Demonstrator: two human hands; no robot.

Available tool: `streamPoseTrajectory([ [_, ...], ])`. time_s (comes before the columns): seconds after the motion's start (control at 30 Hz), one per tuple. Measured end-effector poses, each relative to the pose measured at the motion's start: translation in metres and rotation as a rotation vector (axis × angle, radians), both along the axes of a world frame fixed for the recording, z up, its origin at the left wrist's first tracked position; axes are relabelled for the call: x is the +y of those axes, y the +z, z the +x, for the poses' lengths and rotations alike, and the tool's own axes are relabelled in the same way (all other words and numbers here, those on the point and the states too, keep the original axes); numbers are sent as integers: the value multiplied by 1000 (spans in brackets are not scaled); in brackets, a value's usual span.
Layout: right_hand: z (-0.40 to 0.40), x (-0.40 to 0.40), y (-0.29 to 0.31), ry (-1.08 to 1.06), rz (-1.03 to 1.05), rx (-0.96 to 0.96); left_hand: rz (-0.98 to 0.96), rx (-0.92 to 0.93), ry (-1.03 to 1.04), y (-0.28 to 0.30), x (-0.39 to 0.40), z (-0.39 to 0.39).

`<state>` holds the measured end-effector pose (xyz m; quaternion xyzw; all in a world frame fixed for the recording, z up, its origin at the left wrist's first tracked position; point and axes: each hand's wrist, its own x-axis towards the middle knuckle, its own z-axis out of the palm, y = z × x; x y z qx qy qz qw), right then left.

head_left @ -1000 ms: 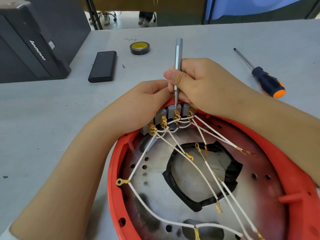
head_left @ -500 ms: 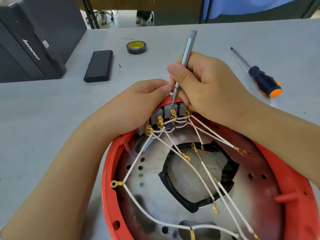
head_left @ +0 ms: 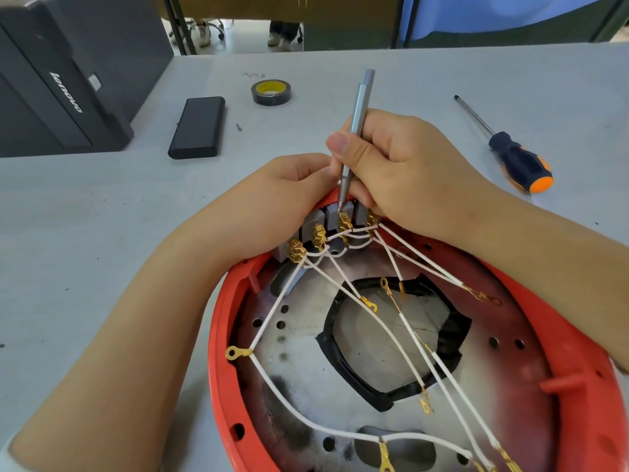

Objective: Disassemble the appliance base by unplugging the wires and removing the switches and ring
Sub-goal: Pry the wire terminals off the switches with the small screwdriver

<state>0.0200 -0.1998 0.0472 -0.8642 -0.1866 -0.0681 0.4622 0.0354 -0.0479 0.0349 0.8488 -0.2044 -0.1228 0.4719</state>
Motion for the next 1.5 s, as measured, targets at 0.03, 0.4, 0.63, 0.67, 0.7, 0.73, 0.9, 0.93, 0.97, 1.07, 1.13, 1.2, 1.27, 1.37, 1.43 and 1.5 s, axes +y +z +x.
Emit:
streamPoseTrajectory([
  [0.03, 0, 0, 0, 1, -2, -3, 0, -3, 2, 0, 0, 0],
  [0.4, 2, 3, 1, 5, -28, -6, 9, 14, 10, 1, -1, -2],
  [0.63, 5, 2, 1, 16, -4, 33, -6, 20, 8, 0, 0, -1],
  [0.67, 5, 2, 1, 19, 9, 37, -10, 26, 7, 0, 0, -1],
  [0.7, 4, 1, 0, 21, 31, 43, -14, 30, 4, 0, 0, -1],
  [0.73, 4, 0, 0, 25, 64, 54, -12, 32, 4, 0, 0, -1],
  [0.9, 3, -2, -1, 35, 121, 74, -10, 27, 11, 0, 0, 0],
  [0.93, 3, -2, -1, 29, 89, 56, -10, 26, 6, 0, 0, -1],
  [0.97, 3, -2, -1, 23, 63, 40, -9, 27, 2, 0, 0, -1],
  [1.07, 3, -2, -2, 17, 39, 22, -14, 31, -1, -1, 0, 0],
  [1.13, 3, -2, -2, 17, 42, 27, -21, 35, -2, -1, 0, 0],
  [1.2, 3, -3, -1, 22, 66, 43, -22, 31, -5, -1, 0, 1],
  [1.27, 4, -3, 0, 29, 89, 46, -25, 25, -9, -2, 1, 2],
  [1.37, 4, -2, -1, 13, 32, 8, -25, 12, -3, -3, 1, 1],
  [1.43, 5, -2, -2, 8, 16, 8, -41, 17, -4, -3, 1, 1],
  [1.5, 5, -2, -2, 3, 12, 16, -55, 25, -4, -2, 1, 0],
])
